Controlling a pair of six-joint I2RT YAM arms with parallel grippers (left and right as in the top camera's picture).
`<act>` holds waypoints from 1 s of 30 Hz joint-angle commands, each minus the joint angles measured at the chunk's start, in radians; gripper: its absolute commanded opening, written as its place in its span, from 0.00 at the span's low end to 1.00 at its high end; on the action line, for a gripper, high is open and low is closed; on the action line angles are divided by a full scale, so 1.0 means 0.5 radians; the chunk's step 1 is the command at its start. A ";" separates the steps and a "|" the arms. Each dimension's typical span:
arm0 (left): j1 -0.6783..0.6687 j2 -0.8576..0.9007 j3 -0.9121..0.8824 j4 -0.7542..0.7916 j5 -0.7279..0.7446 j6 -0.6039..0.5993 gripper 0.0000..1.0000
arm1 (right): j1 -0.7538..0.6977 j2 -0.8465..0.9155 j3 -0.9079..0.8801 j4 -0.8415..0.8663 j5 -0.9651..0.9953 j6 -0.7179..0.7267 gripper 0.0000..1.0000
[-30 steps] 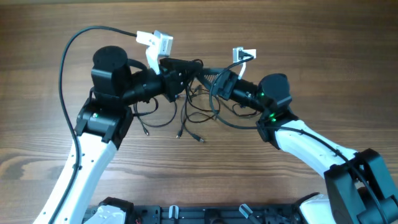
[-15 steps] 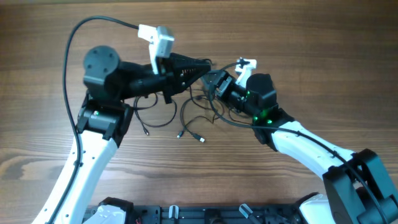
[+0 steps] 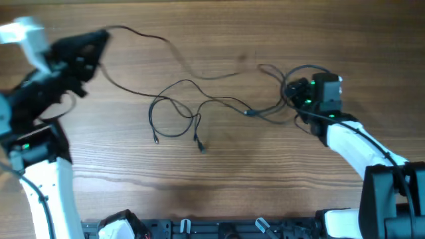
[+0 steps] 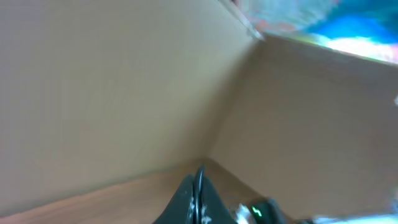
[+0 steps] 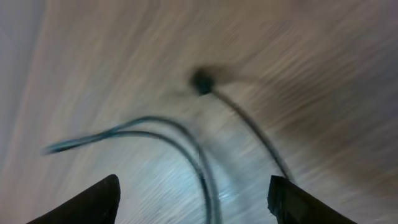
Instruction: Untangle cables
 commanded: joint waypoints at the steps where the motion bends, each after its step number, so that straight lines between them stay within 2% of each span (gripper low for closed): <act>1: 0.220 -0.031 0.024 0.034 -0.547 -0.251 0.04 | -0.069 0.014 0.005 -0.082 0.044 -0.172 0.81; 4: 0.311 -0.023 0.024 0.209 -0.974 -0.256 0.04 | -0.069 0.018 0.005 -0.119 0.043 -0.330 0.87; 8: 0.324 0.003 0.024 0.459 -1.618 -0.253 0.04 | -0.069 0.018 0.004 -0.182 0.042 -0.401 0.91; 11: 0.325 0.049 0.024 0.406 -2.097 -0.253 0.04 | -0.067 0.018 0.004 -0.211 0.041 -0.445 0.96; 12: 0.325 0.074 0.024 0.375 -2.164 -0.253 0.04 | -0.067 0.018 0.004 -0.226 0.040 -0.444 0.97; 19: 0.325 0.566 0.024 0.341 -2.175 -0.198 0.04 | -0.067 0.018 0.004 -0.337 -0.018 -0.446 1.00; 21: 0.324 0.758 0.024 0.353 -2.174 -0.015 0.04 | -0.067 0.018 0.004 -0.379 -0.019 -0.454 1.00; 25: 0.324 1.036 0.053 0.362 -2.152 0.399 0.04 | -0.067 0.018 0.004 -0.418 -0.077 -0.650 1.00; 30: 0.325 1.238 0.282 0.359 -2.153 0.597 0.04 | -0.067 0.018 0.004 -0.465 -0.095 -0.652 1.00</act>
